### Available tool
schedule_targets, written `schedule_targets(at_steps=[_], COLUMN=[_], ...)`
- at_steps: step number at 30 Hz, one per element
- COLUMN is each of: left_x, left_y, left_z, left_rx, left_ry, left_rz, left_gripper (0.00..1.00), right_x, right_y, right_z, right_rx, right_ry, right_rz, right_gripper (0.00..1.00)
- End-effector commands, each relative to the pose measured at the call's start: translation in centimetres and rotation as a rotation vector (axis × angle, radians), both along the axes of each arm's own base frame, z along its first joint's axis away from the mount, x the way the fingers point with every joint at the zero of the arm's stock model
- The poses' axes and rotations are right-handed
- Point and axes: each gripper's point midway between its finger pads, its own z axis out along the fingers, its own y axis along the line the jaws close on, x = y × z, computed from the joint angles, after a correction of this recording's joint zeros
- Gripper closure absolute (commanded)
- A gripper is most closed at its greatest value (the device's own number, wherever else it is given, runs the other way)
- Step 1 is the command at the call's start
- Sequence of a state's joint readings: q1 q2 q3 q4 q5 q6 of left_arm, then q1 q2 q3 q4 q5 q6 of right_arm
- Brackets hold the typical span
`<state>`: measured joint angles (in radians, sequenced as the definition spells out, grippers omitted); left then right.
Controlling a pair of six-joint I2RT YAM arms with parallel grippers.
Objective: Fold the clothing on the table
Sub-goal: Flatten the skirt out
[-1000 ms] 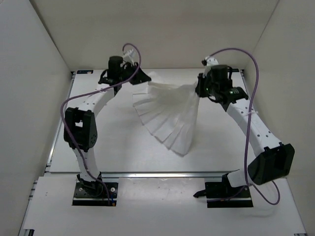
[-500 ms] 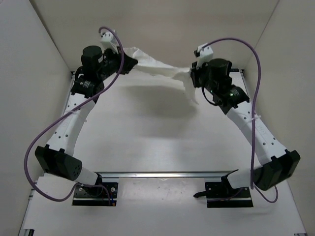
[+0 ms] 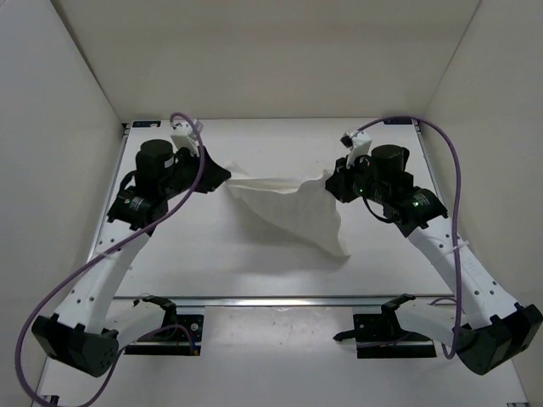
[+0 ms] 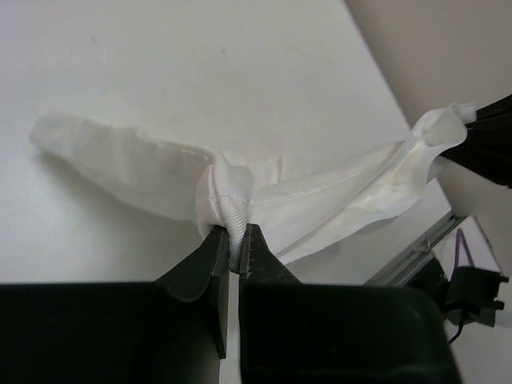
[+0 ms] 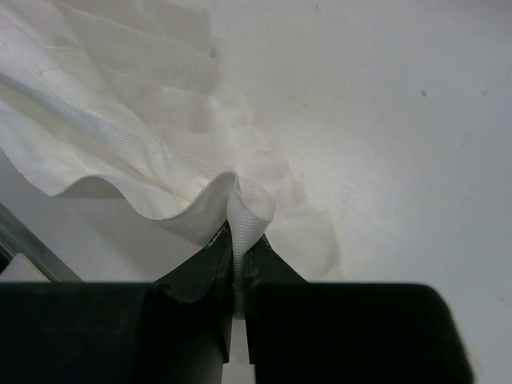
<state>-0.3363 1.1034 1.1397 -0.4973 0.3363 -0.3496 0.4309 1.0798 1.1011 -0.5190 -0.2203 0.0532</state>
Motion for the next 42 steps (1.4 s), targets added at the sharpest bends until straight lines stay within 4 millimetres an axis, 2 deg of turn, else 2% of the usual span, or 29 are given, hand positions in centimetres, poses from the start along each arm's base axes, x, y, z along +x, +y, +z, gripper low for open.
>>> schedule_targets(at_steps=[1, 2, 6, 10, 12, 13, 14, 16, 17, 18, 19, 20, 22, 23, 25, 26, 28, 29, 30, 31, 32, 33, 34, 35, 36, 37, 38, 39, 42], left_x=[0.9, 1.5, 4.4, 7.8, 9.7, 11.1, 12.5, 14.9, 16.4, 17.9, 18.0, 19.2, 19.8, 20.0, 19.0, 18.9, 17.6, 17.3, 16.2, 15.3, 13.8, 13.1, 11.4, 10.0, 8.5, 7.4, 5.9, 4.8, 2.5], left_y=[4.0, 3.9, 2.1, 0.6, -0.4, -0.6, -1.3, -2.1, -2.5, -2.6, -2.8, -2.9, -2.5, -2.0, -1.2, -1.0, -0.1, 0.0, 0.5, 1.1, 1.0, 1.0, 1.6, 1.6, 1.5, 1.1, 1.0, 1.2, 1.4], left_z=[8.9, 9.4, 7.9, 2.9, 2.7, 1.4, 1.9, 6.6, 5.9, 7.8, 11.5, 11.0, 14.0, 14.4, 14.3, 13.3, 10.1, 6.7, 4.4, 4.1, 1.9, 0.3, -2.1, -4.6, -7.8, -7.9, -9.8, -11.6, -12.4], left_rx=[-0.017, -0.009, -0.047, -0.067, -0.064, -0.048, -0.047, -0.071, -0.067, -0.07, -0.095, -0.089, -0.099, -0.097, -0.085, -0.061, 0.008, 0.036, 0.053, 0.049, 0.042, 0.048, 0.067, 0.072, 0.095, 0.08, 0.077, 0.085, 0.078], left_ry=[-0.237, -0.244, -0.191, -0.082, -0.087, -0.06, -0.068, -0.149, -0.131, -0.17, -0.234, -0.224, -0.277, -0.292, -0.291, -0.28, -0.236, -0.17, -0.125, -0.121, -0.08, -0.05, -0.004, 0.038, 0.1, 0.106, 0.155, 0.192, 0.215], left_rz=[0.193, 0.196, 0.162, 0.141, 0.13, 0.128, 0.118, 0.109, 0.105, 0.112, 0.108, 0.115, 0.128, 0.145, 0.154, 0.155, 0.175, 0.173, 0.174, 0.178, 0.162, 0.158, 0.16, 0.163, 0.149, 0.137, 0.131, 0.131, 0.149], left_gripper=[1.0, 1.0, 1.0, 1.0, 1.0, 1.0, 1.0, 1.0, 1.0, 1.0, 1.0, 1.0, 1.0, 1.0, 1.0, 1.0, 1.0, 1.0, 1.0, 1.0, 1.0, 1.0, 1.0, 1.0, 1.0, 1.0, 1.0, 1.0, 1.0], right_x=[0.9, 1.6, 6.1, 9.0, 11.2, 12.7, 13.4, 16.4, 18.0, 18.7, 19.9, 20.7, 21.0, 20.9, 20.4, 19.9, 19.1, 18.5, 17.6, 16.2, 15.7, 14.2, 12.4, 11.8, 10.4, 8.9, 7.4, 6.7, 3.4], right_y=[-2.1, -2.6, -6.3, -7.8, -8.2, -8.4, -8.6, -8.4, -8.4, -8.5, -8.2, -8.3, -8.0, -7.8, -7.6, -6.6, -6.9, -7.0, -7.1, -7.1, -7.0, -7.1, -7.4, -6.9, -7.3, -7.2, -7.0, -7.0, -6.1], right_z=[4.5, 5.5, 4.7, 1.6, 0.1, 0.7, 1.1, 3.5, 5.6, 6.4, 8.6, 10.5, 13.3, 14.4, 14.9, 14.8, 12.9, 11.1, 8.8, 6.4, 5.3, 3.0, 0.0, -0.8, -3.4, -5.5, -7.7, -8.4, -12.2], right_rx=[0.0, 0.0, 0.028, -0.048, -0.116, -0.113, -0.114, -0.115, -0.121, -0.134, -0.128, -0.104, -0.036, -0.029, -0.077, -0.103, -0.137, -0.143, -0.138, -0.139, -0.126, -0.129, -0.13, -0.103, -0.109, -0.06, -0.034, -0.013, 0.004], right_ry=[-0.1, -0.126, -0.093, -0.057, -0.038, -0.046, -0.05, -0.094, -0.142, -0.16, -0.207, -0.25, -0.302, -0.331, -0.363, -0.377, -0.343, -0.308, -0.262, -0.212, -0.196, -0.159, -0.1, -0.088, -0.039, 0.018, 0.072, 0.091, 0.203], right_rz=[-0.079, -0.102, -0.228, -0.282, -0.294, -0.297, -0.3, -0.302, -0.312, -0.322, -0.325, -0.343, -0.324, -0.313, -0.341, -0.318, -0.331, -0.323, -0.321, -0.318, -0.318, -0.315, -0.314, -0.302, -0.3, -0.308, -0.294, -0.296, -0.269], right_gripper=[1.0, 1.0, 1.0, 1.0, 0.99, 1.0, 1.0, 1.0, 1.0, 1.0, 1.0, 1.0, 1.0, 1.0, 1.0, 1.0, 1.0, 1.0, 1.0, 1.0, 1.0, 1.0, 1.0, 1.0, 1.0, 1.0, 1.0, 1.0, 1.0])
